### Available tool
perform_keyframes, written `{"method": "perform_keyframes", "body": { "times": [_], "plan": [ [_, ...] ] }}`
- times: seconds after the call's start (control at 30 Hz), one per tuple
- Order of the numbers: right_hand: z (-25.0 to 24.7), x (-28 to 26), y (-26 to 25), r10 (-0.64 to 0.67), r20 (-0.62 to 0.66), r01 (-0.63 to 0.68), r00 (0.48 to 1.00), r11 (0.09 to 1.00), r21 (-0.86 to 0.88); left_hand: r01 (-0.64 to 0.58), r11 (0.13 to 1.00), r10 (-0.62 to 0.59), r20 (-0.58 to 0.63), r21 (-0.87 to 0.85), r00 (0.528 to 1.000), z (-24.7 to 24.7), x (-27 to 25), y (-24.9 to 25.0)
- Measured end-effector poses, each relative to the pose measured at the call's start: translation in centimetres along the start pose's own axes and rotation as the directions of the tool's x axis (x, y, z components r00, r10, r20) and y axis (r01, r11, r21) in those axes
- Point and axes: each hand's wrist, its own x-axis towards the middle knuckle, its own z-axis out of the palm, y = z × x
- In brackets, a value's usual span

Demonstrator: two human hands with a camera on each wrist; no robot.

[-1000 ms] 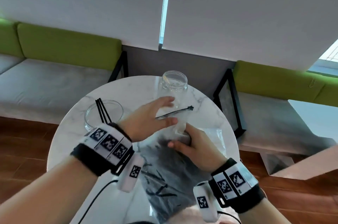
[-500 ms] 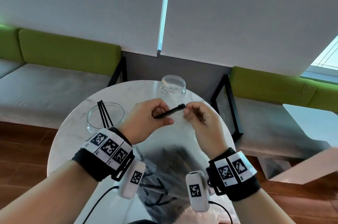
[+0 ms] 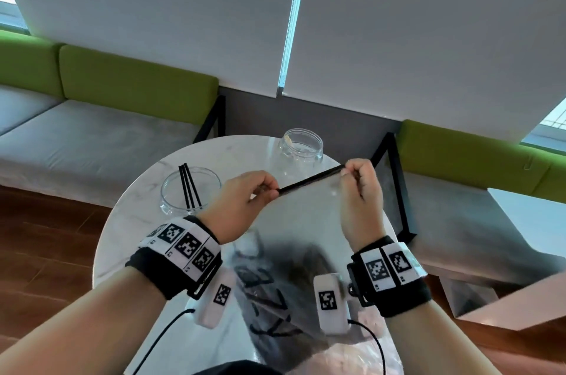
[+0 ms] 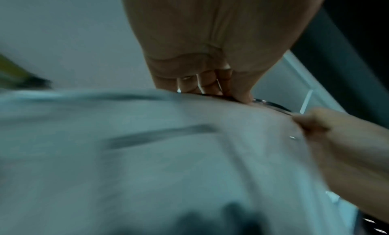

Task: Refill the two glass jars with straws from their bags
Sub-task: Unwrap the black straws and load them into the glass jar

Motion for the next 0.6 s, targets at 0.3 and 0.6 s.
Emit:
{"method": "perform_keyframes", "body": {
  "times": [0.3,0.6],
  "plan": [
    [-1.7,1.8,2.6,0.151,-0.167,-0.144,0.974,0.988,0.053,0.255,0.966,-0.253,-0.067,0.033,0.965,-2.4,-5.4,-7.7],
    [-1.2,0.9,0.6,0.178,0.035,-0.181,0.983,0.974,0.134,0.249,0.960,-0.229,-0.151,0.130,0.962,-2.1,-5.1,-5.9]
  ]
}}
